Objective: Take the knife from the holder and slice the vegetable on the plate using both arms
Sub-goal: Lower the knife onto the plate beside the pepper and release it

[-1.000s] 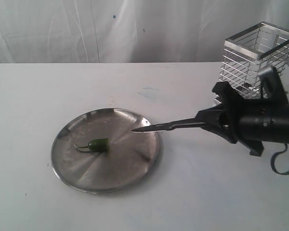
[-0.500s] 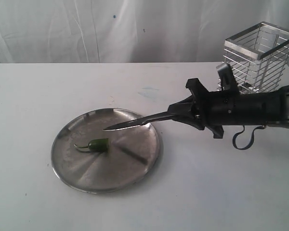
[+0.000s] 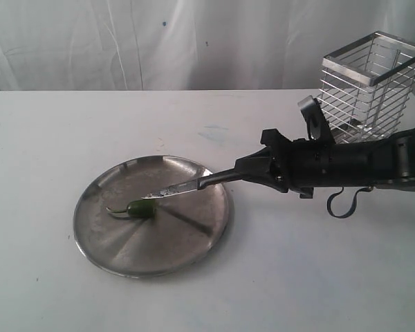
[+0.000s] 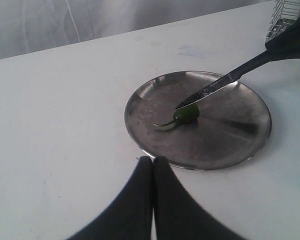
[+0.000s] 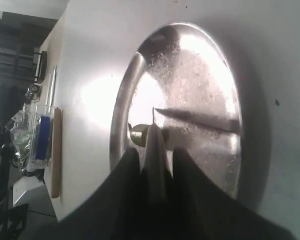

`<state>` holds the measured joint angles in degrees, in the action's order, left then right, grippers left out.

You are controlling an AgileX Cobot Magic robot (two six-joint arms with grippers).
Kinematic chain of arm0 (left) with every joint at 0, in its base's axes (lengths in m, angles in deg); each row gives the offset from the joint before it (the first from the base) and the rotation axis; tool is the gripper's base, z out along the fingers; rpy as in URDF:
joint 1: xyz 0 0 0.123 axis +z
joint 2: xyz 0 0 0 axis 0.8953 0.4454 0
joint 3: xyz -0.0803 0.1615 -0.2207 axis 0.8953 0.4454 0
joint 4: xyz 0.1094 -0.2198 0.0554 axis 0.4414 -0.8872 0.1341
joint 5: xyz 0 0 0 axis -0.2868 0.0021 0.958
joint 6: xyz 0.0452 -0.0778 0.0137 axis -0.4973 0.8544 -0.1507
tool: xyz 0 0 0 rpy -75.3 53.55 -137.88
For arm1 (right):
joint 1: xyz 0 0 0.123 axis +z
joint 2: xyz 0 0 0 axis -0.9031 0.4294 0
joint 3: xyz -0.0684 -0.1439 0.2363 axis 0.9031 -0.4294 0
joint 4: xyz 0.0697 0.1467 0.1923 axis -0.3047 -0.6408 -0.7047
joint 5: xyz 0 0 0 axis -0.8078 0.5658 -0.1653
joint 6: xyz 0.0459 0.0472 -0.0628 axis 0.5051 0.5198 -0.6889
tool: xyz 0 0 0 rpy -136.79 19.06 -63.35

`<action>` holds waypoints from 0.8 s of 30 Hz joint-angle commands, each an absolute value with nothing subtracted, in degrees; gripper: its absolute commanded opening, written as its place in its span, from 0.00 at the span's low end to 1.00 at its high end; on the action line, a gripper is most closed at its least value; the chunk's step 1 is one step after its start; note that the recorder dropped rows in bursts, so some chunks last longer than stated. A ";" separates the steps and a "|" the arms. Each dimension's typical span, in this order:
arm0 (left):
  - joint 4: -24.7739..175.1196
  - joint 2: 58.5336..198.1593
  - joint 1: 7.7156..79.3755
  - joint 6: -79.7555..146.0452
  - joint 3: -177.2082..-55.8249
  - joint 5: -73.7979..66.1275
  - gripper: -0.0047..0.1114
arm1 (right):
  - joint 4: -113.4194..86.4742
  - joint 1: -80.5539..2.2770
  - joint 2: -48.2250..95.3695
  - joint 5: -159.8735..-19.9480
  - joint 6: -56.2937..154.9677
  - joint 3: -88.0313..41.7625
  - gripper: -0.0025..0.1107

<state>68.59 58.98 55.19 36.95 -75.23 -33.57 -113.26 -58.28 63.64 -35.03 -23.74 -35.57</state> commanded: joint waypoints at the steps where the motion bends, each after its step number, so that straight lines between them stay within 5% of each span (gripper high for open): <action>1: 67.54 58.53 54.80 36.92 -75.18 -33.90 0.04 | -113.42 -58.31 63.58 -37.01 -24.94 -35.16 0.13; 16: 67.54 58.53 54.80 36.92 -75.18 -33.90 0.04 | -105.76 -58.31 63.58 -44.79 -24.16 -35.16 0.44; 24: 67.54 58.53 54.80 36.92 -75.18 -33.90 0.04 | -102.36 -58.31 63.58 -45.28 -24.16 -35.05 0.46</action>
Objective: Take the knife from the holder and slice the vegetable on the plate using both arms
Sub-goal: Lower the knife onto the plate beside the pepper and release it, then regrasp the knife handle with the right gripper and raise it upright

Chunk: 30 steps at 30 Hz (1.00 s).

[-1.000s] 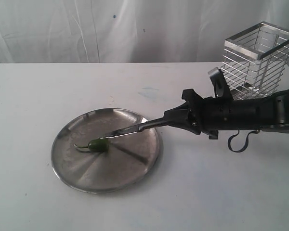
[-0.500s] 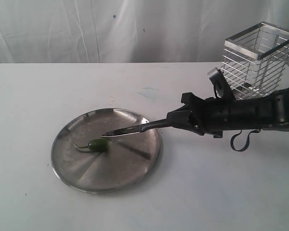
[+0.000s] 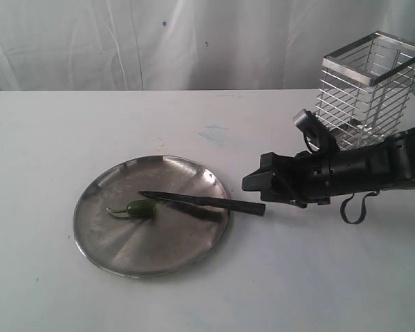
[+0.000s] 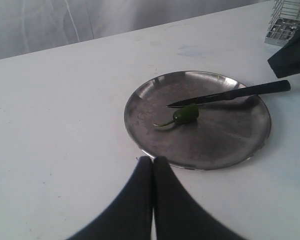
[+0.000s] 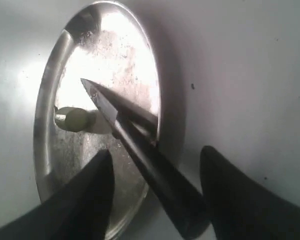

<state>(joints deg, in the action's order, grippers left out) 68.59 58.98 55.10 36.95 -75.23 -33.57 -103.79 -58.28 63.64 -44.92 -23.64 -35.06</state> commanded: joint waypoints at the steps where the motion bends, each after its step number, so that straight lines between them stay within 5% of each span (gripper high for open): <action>1: 67.54 58.53 54.80 36.92 -75.18 -33.90 0.04 | -101.91 -58.31 63.58 -45.28 -24.16 -34.81 0.46; 8: 67.54 58.53 54.80 36.92 -75.18 -33.90 0.04 | -93.40 -58.89 55.10 -40.55 -12.91 -28.72 0.46; 15: 67.54 58.53 54.80 36.92 -75.18 -33.40 0.04 | -43.37 -51.34 57.28 -28.58 25.65 -7.61 0.46; 18: 67.54 58.53 54.80 36.92 -75.18 -33.40 0.04 | -34.19 -49.65 63.47 -19.99 26.80 -0.63 0.46; 25: 67.54 58.53 54.80 36.92 -75.18 -33.49 0.04 | -34.17 -49.65 69.89 -24.64 17.33 2.63 0.47; 30: 67.54 58.53 54.80 36.92 -75.18 -33.49 0.04 | -35.88 -49.65 72.99 -24.94 13.11 2.63 0.59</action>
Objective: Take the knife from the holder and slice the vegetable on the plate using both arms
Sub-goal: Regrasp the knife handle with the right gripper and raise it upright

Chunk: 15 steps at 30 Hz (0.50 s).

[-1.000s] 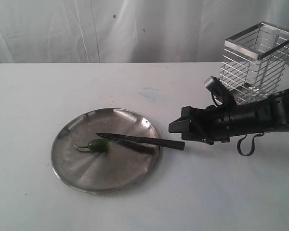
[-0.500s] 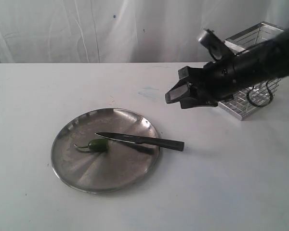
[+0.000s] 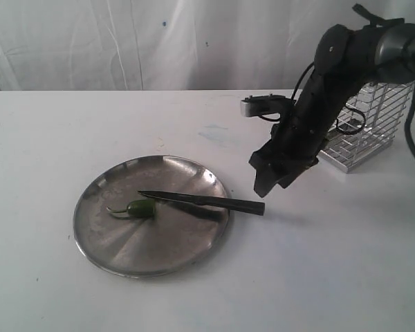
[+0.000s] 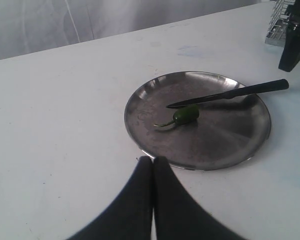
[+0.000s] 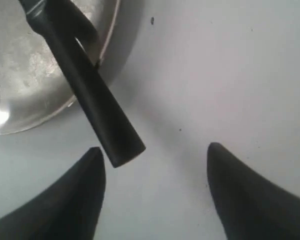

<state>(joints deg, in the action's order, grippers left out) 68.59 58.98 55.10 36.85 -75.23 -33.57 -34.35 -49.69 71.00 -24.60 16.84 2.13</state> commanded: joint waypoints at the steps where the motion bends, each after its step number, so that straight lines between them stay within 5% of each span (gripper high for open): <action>1: 67.54 58.53 54.80 36.92 -75.18 -33.49 0.04 | -36.90 -49.65 73.35 -24.94 12.05 2.63 0.61; 15: 67.54 58.53 54.80 36.92 -75.18 -33.49 0.04 | -47.89 -49.65 77.62 -25.34 2.80 2.63 0.61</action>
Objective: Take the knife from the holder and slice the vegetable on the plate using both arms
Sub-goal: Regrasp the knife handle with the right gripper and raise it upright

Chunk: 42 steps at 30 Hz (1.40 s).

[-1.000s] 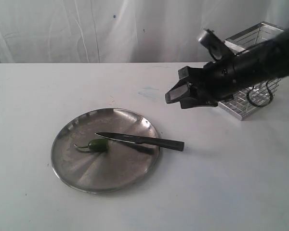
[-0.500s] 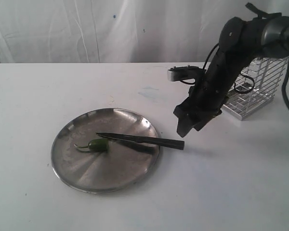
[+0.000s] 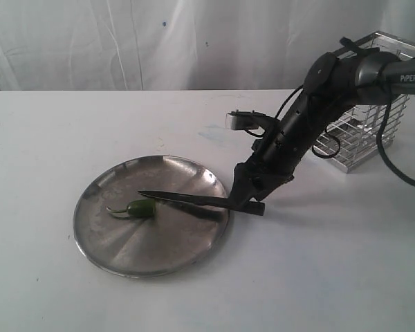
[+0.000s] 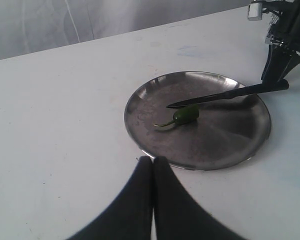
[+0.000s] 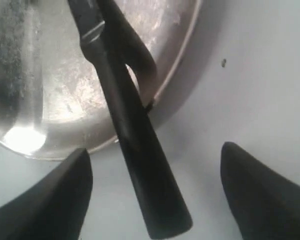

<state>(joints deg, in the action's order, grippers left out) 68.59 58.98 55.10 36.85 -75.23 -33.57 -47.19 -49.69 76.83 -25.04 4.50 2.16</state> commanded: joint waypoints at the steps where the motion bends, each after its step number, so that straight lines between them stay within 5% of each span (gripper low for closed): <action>1: 67.54 58.53 54.80 36.92 -75.18 -33.49 0.04 | -48.16 -49.65 78.01 -25.34 2.19 2.63 0.61; 11: 67.54 58.53 54.80 36.92 -75.18 -33.49 0.04 | -50.00 -49.65 81.19 -22.12 0.74 2.63 0.53; 21: 67.54 58.53 54.80 36.92 -75.18 -33.49 0.04 | -48.81 -49.65 81.76 -19.95 -6.02 2.63 0.02; 36: 67.54 58.53 54.80 36.92 -75.18 -30.98 0.04 | -38.76 -46.69 62.04 -19.95 8.05 -0.31 0.02; 42: 66.31 58.53 54.80 37.21 -75.18 -29.90 0.04 | -15.64 -37.26 42.86 -19.95 38.45 -13.12 0.02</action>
<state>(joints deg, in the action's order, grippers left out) 68.06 58.98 55.10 36.85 -75.23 -30.21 -27.22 -41.18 51.00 -20.71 21.15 -7.79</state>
